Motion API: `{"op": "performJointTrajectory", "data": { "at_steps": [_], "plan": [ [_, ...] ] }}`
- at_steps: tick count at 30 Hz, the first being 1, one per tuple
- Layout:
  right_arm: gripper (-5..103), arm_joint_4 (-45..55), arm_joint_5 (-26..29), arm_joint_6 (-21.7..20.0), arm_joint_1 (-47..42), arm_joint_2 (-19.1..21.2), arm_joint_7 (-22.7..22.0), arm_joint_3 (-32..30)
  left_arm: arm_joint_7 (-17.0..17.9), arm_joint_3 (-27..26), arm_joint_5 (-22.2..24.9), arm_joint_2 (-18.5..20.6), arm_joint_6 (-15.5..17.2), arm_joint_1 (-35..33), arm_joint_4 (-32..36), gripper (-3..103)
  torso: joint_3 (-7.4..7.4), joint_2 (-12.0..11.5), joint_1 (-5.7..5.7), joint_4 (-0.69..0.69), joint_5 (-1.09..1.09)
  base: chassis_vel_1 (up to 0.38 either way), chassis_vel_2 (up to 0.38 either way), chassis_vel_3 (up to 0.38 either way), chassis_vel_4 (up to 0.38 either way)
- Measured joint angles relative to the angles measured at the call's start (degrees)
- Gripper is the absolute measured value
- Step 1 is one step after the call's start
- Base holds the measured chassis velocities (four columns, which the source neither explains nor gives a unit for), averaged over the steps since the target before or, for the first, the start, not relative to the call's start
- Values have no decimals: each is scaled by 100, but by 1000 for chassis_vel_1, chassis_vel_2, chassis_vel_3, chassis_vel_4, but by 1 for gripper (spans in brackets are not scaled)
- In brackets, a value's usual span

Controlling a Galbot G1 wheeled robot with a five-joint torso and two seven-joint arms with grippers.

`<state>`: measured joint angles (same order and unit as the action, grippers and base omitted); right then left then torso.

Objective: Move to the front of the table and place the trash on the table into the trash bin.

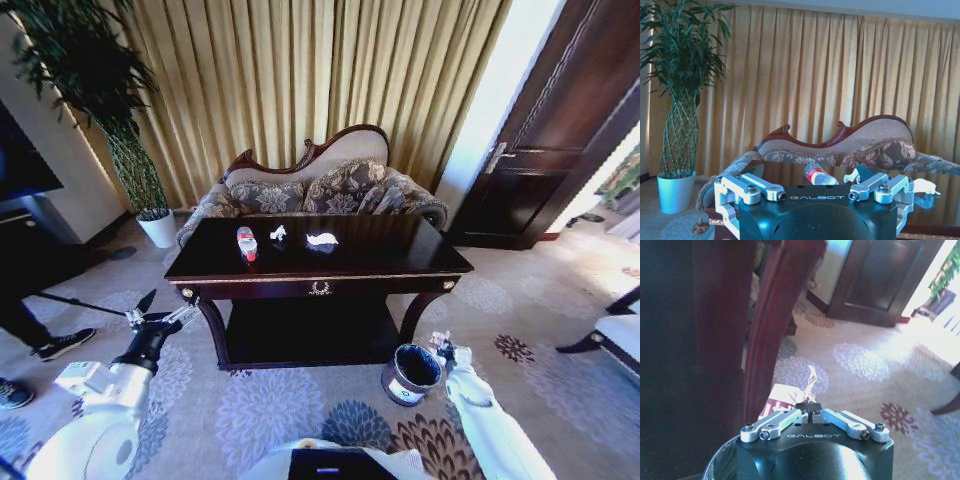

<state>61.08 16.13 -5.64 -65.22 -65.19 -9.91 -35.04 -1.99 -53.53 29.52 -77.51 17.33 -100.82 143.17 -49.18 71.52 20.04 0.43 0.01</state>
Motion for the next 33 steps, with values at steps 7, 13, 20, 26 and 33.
{"op": "performJointTrajectory", "data": {
  "at_steps": [7,13,20,26,33],
  "plan": [
    [5,-642,-316,152,495,-166,-6,47,5,-22,-6,-29,-5,-203,6,100,0,0,0,0,-2,0,0,0,0],
    [27,-800,-524,347,625,-280,-173,11,9,-42,-9,-28,-13,-307,6,100,0,0,0,-1,-2,0,0,0,0],
    [54,-718,-538,362,540,-261,-251,-36,10,-28,-28,-53,-45,-337,6,100,0,0,0,0,-2,0,0,0,0],
    [76,-550,-450,349,360,-214,-261,-83,9,-27,-34,-56,-67,-338,7,100,1,0,-1,1,-2,0,0,0,0],
    [98,-174,-206,137,102,-215,-218,-106,8,-28,-34,-61,-68,-330,9,100,1,0,-1,0,-1,0,0,0,0]
  ]
}}
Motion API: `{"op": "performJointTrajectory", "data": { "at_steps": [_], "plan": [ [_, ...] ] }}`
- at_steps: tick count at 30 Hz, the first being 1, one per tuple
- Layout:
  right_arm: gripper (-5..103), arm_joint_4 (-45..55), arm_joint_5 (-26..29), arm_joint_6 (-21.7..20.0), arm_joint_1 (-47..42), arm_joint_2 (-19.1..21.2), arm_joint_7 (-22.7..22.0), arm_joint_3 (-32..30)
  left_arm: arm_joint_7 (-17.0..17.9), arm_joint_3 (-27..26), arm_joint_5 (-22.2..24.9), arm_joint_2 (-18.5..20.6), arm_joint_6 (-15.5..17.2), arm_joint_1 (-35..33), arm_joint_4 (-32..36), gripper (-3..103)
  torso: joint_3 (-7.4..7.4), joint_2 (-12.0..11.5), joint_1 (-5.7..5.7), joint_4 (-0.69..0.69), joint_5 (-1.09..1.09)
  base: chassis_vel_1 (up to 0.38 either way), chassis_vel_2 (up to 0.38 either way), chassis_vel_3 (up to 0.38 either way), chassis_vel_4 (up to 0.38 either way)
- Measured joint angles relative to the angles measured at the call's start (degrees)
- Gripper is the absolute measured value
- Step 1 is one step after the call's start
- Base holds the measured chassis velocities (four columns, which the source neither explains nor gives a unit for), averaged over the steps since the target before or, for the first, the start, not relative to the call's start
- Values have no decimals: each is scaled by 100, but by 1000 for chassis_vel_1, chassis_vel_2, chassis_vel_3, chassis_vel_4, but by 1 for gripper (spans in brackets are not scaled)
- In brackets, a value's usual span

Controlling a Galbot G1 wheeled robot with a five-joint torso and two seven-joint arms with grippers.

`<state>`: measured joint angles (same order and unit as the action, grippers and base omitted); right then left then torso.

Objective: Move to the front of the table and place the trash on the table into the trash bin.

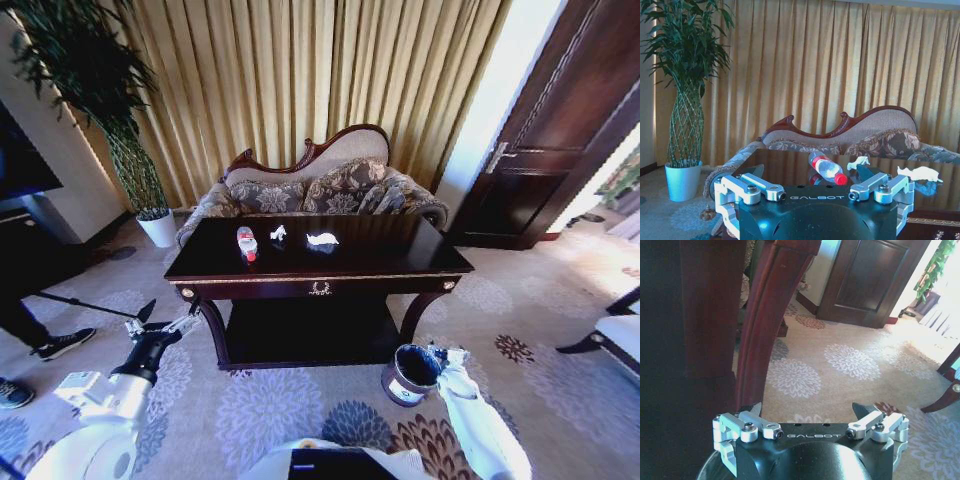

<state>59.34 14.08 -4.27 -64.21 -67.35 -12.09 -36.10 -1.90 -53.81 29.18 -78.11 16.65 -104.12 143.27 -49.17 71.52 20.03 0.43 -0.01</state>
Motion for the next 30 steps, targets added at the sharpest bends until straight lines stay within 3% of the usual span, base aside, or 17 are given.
{"op": "performJointTrajectory", "data": {
  "at_steps": [5,9,13,17,24,30],
  "plan": [
    [100,696,443,-165,-305,42,189,-27,-1,-5,0,-2,6,-2,0,100,0,0,0,2,2,0,0,0,0],
    [100,1918,1055,-125,-854,228,584,-159,0,9,1,-12,15,33,0,100,0,0,0,2,0,0,0,0,0],
    [100,2647,1401,-111,-1121,296,695,-234,-3,16,1,-13,17,52,0,100,0,0,0,3,-1,0,0,0,0],
    [100,4832,1875,-315,-1869,284,775,-466,3,0,1,-18,17,87,0,100,1,0,0,1,-2,0,0,0,0],
    [100,6805,1893,-922,-2181,165,557,-439,12,-20,3,-39,16,73,0,100,0,1,0,0,0,0,0,0,0],
    [100,7337,1821,-1170,-2176,106,467,-331,63,-40,4,16,89,95,0,100,1,1,0,0,-1,0,0,0,0]
  ]
}}
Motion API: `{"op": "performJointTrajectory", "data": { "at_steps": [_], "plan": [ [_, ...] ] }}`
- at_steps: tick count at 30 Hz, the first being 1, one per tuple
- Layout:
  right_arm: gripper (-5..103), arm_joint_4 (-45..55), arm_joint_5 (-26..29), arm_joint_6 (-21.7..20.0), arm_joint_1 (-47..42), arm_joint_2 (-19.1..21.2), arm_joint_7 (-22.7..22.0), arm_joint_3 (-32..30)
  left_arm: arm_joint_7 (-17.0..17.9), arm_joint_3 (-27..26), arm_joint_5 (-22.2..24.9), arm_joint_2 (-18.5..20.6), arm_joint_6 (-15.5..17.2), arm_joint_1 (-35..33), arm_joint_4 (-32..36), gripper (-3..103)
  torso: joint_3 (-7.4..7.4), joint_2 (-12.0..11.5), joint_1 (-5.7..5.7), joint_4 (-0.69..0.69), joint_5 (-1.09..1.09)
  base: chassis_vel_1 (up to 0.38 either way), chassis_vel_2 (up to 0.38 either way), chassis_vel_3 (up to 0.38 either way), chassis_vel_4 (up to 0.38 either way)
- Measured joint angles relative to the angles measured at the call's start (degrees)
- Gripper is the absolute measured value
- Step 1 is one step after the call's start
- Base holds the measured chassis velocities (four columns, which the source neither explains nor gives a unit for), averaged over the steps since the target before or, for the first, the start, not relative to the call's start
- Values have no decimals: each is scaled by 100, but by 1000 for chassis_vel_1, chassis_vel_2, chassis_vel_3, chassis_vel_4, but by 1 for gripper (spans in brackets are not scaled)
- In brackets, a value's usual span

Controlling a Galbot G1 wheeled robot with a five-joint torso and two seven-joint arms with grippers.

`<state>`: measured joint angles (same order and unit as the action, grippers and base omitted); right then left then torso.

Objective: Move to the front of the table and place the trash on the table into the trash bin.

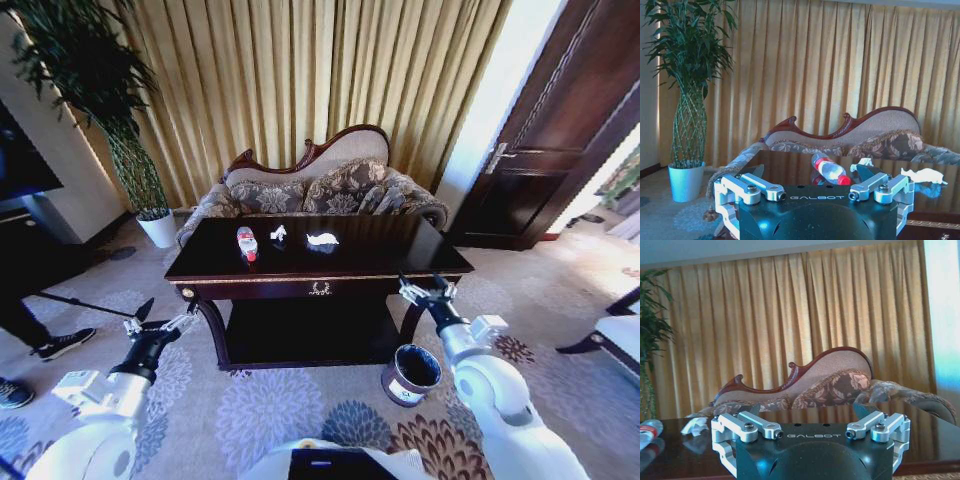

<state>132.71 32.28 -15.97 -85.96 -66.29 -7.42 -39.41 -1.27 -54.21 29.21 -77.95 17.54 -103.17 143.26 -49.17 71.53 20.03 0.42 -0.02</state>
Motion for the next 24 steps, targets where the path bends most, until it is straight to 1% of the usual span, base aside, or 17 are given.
{"op": "performJointTrajectory", "data": {
  "at_steps": [3,6,17,24],
  "plan": [
    [100,8,-296,-71,22,-29,-2,91,40,-109,19,82,51,73,-1,100,0,0,0,1,1,0,0,0,0],
    [100,-90,-414,-74,59,-31,-2,114,57,-166,110,114,121,132,-2,100,-1,0,0,0,1,0,0,0,0],
    [100,-218,-435,-72,112,-8,-1,129,46,-153,268,269,147,369,-2,100,0,0,-1,1,1,0,0,0,0],
    [100,-261,-431,-66,163,13,2,196,42,-159,297,284,151,374,-2,100,0,0,-1,0,1,-58,61,51,-66]
  ]
}}
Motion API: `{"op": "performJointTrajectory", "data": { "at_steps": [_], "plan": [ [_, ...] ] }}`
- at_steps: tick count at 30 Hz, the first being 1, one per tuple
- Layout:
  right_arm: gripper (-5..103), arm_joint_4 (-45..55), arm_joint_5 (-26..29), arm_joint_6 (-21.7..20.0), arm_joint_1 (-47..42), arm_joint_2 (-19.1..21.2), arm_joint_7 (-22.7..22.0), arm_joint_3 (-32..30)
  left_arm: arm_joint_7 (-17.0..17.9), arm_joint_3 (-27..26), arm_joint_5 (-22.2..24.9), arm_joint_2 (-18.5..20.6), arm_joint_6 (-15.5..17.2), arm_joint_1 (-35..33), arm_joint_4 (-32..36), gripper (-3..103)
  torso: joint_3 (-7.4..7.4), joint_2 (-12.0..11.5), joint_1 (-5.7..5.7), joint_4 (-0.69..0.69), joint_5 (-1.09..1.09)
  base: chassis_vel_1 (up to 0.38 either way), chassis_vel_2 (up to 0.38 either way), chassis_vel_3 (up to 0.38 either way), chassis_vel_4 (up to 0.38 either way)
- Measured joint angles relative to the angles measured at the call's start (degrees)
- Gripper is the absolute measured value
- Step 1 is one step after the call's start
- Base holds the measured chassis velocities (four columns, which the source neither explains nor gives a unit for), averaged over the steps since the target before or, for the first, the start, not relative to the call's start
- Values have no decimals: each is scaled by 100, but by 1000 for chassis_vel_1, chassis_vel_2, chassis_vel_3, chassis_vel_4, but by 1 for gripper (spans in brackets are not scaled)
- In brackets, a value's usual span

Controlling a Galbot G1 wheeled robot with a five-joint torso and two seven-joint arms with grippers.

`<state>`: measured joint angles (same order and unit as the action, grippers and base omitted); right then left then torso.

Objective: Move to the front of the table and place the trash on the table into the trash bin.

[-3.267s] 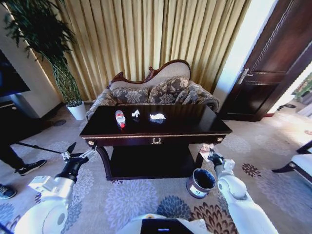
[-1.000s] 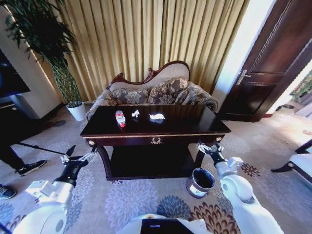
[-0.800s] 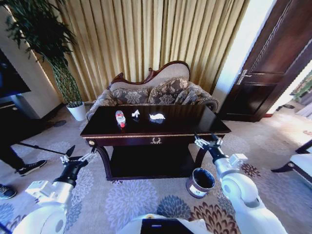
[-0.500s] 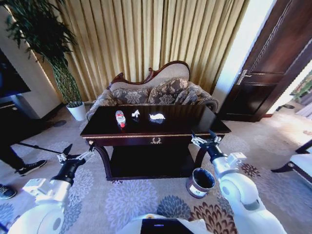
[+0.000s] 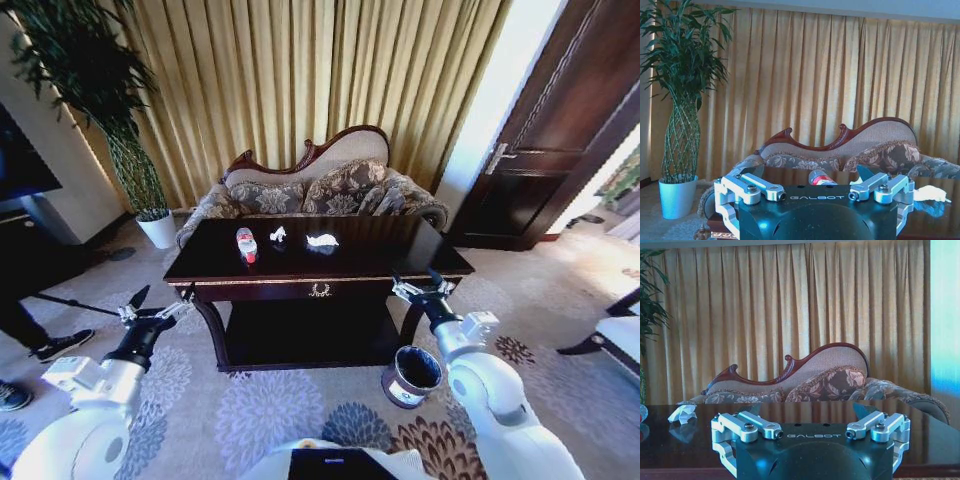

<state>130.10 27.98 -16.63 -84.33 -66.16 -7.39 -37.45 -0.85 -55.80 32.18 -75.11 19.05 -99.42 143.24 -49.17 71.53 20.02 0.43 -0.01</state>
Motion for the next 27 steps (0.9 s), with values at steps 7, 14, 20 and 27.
{"op": "performJointTrajectory", "data": {
  "at_steps": [7,14,20,27],
  "plan": [
    [100,-83,-7,6,67,18,5,69,-3,-1,-3,-15,0,-20,0,100,-1,-1,1,0,0,-95,108,109,-101],
    [100,-139,-24,6,87,35,6,74,-4,14,-12,-30,-9,-35,0,100,-1,-1,2,0,0,-100,95,106,-103],
    [100,-166,-27,1,81,41,8,86,-7,34,-24,-42,-9,-51,0,100,0,0,1,0,0,-79,83,86,-79],
    [100,-220,-78,-51,196,98,28,178,-10,26,-29,-42,-10,-71,0,100,0,-1,1,0,0,-89,89,74,-99]
  ]
}}
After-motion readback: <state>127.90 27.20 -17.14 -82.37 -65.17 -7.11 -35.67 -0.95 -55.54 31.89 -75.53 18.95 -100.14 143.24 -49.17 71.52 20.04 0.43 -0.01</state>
